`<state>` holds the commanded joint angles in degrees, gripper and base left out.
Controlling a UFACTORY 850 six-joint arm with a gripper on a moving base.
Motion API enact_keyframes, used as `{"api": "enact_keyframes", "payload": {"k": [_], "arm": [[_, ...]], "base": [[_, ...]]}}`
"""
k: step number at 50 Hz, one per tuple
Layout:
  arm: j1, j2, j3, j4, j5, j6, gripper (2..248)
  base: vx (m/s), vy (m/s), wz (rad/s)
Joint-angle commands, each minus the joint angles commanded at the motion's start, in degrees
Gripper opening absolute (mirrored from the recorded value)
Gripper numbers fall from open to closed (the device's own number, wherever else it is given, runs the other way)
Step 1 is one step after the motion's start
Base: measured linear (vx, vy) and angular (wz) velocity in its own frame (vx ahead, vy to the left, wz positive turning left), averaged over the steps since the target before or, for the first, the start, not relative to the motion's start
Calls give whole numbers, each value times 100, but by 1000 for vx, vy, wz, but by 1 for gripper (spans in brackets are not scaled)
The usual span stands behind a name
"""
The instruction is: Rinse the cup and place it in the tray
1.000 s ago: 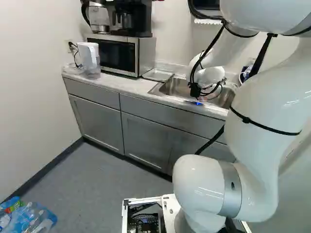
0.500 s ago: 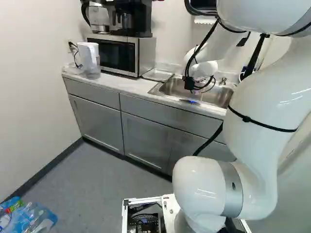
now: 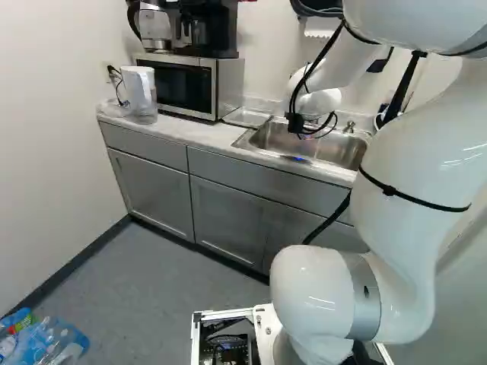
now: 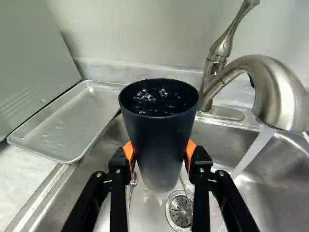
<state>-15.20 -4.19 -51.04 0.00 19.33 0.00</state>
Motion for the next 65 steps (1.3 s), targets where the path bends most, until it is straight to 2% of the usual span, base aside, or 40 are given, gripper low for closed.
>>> {"api": "enact_keyframes", "payload": {"k": [12, 32, 48, 54, 65], "arm": [[49, -87, -117, 0, 0, 0, 121], [242, -354, -402, 0, 0, 0, 121], [247, -356, -404, 0, 0, 12, 121], [247, -356, -404, 0, 0, 233, 121], [247, -356, -404, 0, 0, 848, 121]], "base": [[0, 0, 0], [0, 0, 0], [0, 0, 0], [0, 0, 0], [0, 0, 0]]}}
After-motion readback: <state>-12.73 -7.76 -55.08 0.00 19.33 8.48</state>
